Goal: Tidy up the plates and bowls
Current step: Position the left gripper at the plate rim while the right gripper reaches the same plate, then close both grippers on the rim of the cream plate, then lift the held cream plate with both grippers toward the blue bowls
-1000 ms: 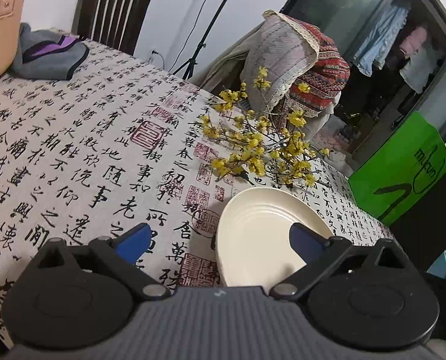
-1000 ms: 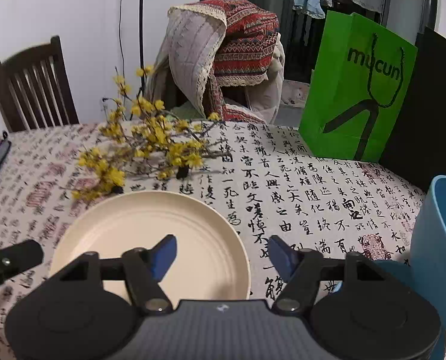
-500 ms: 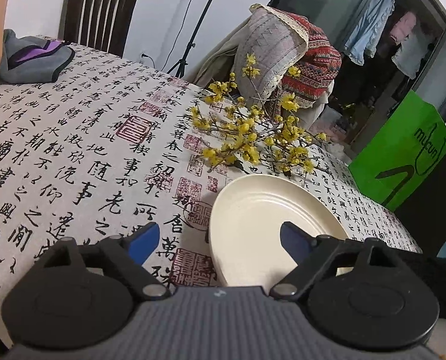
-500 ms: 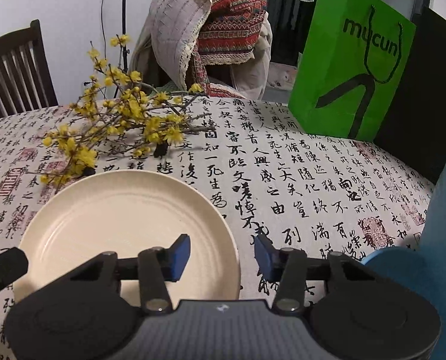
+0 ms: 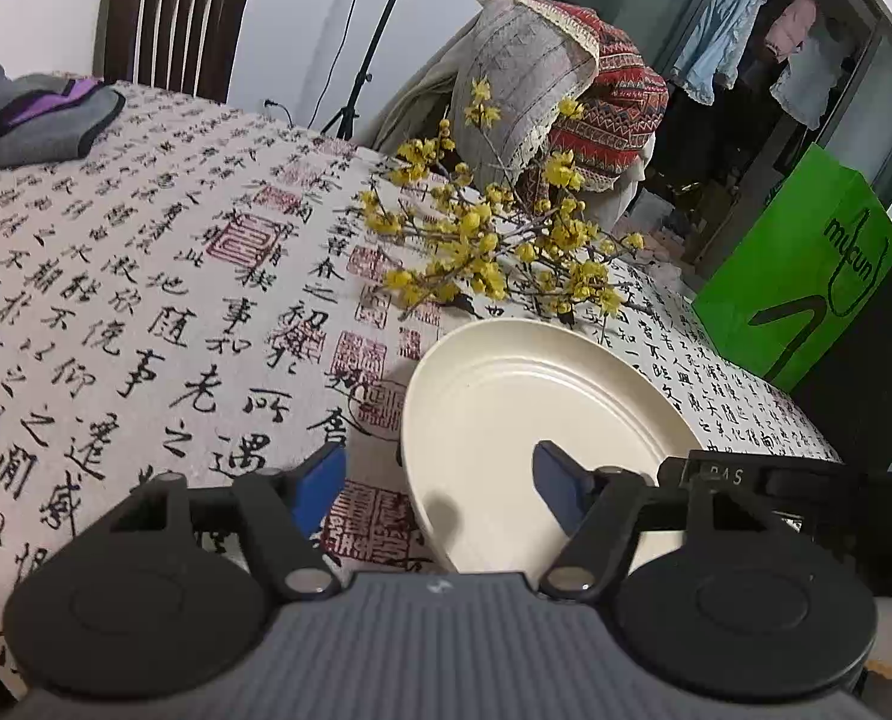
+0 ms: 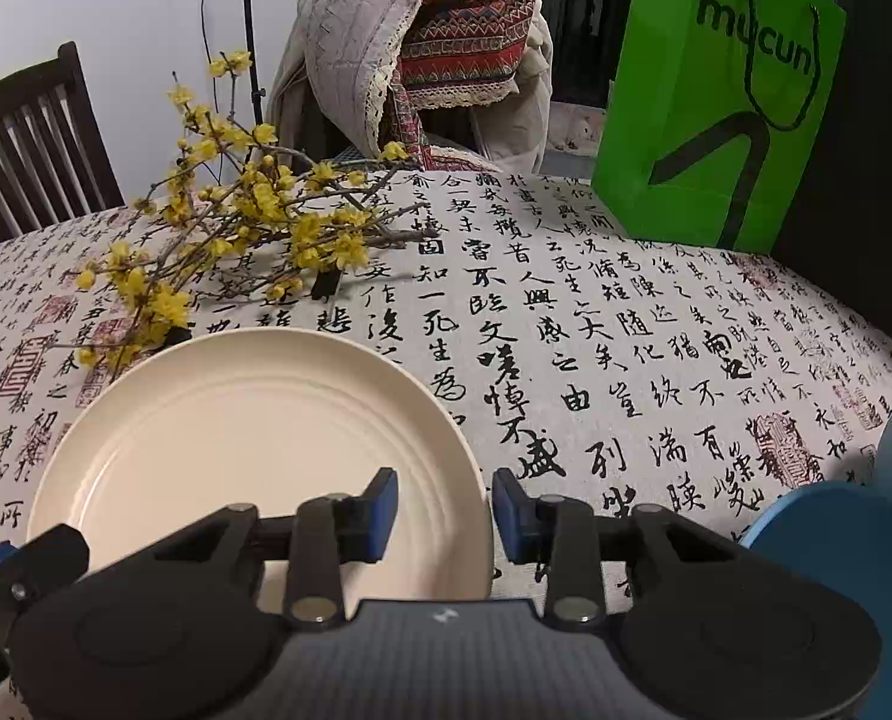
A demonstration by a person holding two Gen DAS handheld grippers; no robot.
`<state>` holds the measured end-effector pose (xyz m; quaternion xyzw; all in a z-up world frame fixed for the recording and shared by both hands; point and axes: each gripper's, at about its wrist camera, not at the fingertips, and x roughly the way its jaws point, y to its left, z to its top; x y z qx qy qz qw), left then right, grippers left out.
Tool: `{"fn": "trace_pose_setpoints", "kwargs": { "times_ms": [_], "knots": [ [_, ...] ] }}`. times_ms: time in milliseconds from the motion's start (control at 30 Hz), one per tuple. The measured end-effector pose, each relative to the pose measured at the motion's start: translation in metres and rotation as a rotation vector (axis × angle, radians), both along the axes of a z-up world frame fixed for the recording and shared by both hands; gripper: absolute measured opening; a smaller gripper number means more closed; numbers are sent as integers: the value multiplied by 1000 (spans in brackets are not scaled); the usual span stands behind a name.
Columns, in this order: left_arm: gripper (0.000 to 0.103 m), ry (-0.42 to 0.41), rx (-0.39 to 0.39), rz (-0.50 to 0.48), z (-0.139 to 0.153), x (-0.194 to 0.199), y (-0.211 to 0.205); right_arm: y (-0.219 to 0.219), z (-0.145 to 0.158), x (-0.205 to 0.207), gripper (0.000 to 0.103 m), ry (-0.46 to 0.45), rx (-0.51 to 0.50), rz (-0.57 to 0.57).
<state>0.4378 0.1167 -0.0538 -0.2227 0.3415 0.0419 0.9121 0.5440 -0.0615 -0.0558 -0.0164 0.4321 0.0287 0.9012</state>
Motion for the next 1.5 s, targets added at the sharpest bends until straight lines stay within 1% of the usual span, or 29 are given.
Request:
{"fn": "trace_pose_setpoints", "kwargs": {
  "times_ms": [33,67,100,133,200,233,300,400,567,667,733,1033,1200,1333,1433,1500],
  "knots": [
    [69,5,-10,0,-1,0,1,-1,-1,0,29,1,2,2],
    [66,9,-30,-6,-3,1,3,-2,-2,0,29,4,9,4],
    [62,14,-51,-12,-5,2,4,-2,-3,0,28,8,17,7],
    [60,20,-64,-15,-6,3,5,-3,-3,0,27,8,19,8],
    [50,25,-71,-10,-8,3,7,-5,-4,-1,24,4,21,10],
    [47,27,-71,-8,-9,3,7,-5,-4,-1,23,3,24,9],
    [38,27,-80,-10,-10,4,9,-6,-3,-2,21,-1,20,12],
    [35,28,-124,-25,-12,5,12,-6,-2,-5,19,-6,13,21],
    [29,32,-106,-7,-12,5,14,-5,0,-13,14,-14,-2,45],
    [27,35,-98,9,-11,5,16,-5,0,-18,13,-14,4,63],
    [25,38,-75,22,-10,5,17,-3,0,-23,13,-18,4,80],
    [23,40,12,34,-6,4,11,1,1,-31,13,-29,-5,102],
    [23,41,14,34,-6,5,12,2,0,-34,13,-45,-19,120],
    [23,37,56,36,-5,5,9,4,2,-36,13,-56,-26,137],
    [22,24,92,39,-1,3,7,6,5,-38,9,-72,-41,147],
    [20,17,107,39,0,2,5,5,5,-39,9,-72,-35,147]
  ]
}}
